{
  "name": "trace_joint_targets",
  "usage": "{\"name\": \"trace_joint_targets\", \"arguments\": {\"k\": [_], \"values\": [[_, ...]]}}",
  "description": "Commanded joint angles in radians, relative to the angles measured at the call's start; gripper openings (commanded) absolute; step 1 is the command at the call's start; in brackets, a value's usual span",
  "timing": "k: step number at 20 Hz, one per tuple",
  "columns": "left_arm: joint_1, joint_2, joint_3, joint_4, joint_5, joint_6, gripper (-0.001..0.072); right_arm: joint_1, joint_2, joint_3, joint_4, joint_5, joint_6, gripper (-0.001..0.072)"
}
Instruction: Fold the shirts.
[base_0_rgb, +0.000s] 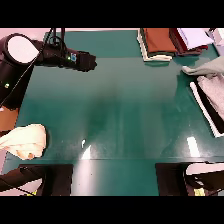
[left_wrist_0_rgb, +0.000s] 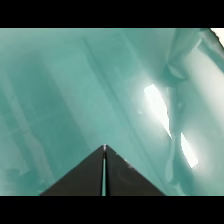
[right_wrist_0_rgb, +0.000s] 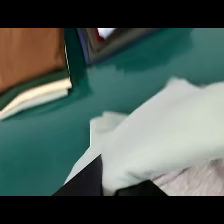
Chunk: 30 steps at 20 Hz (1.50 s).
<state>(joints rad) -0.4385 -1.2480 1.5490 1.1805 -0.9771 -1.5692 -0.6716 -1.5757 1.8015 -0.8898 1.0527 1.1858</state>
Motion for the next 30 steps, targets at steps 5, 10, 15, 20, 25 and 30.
{"name": "trace_joint_targets", "arguments": {"k": [5,10,15,20,25,30], "values": [[0.000,-0.001,0.000,0.000,-0.035,-0.002,0.0026,-0.032,0.001,0.227,0.003,0.031,-0.026,0.0017],[0.000,-0.001,0.000,0.000,-0.037,-0.001,0.0026,-0.103,0.039,0.150,-0.002,0.185,-0.099,0.0017],[0.000,-0.001,0.000,0.000,-0.037,-0.001,0.0026,-0.236,0.193,-0.094,-0.032,0.250,-0.142,0.0017],[0.000,-0.001,0.000,0.000,-0.038,0.026,0.0026,-0.380,0.365,-0.383,-0.247,0.267,-0.138,0.0020],[0.000,-0.001,0.000,0.000,-0.037,0.033,0.0026,-0.528,0.455,-0.602,-0.291,0.252,-0.133,0.0414],[0.000,-0.001,0.000,0.000,-0.032,0.033,0.0026,-0.591,0.463,-0.603,-0.114,0.239,-0.068,0.0534]]}}
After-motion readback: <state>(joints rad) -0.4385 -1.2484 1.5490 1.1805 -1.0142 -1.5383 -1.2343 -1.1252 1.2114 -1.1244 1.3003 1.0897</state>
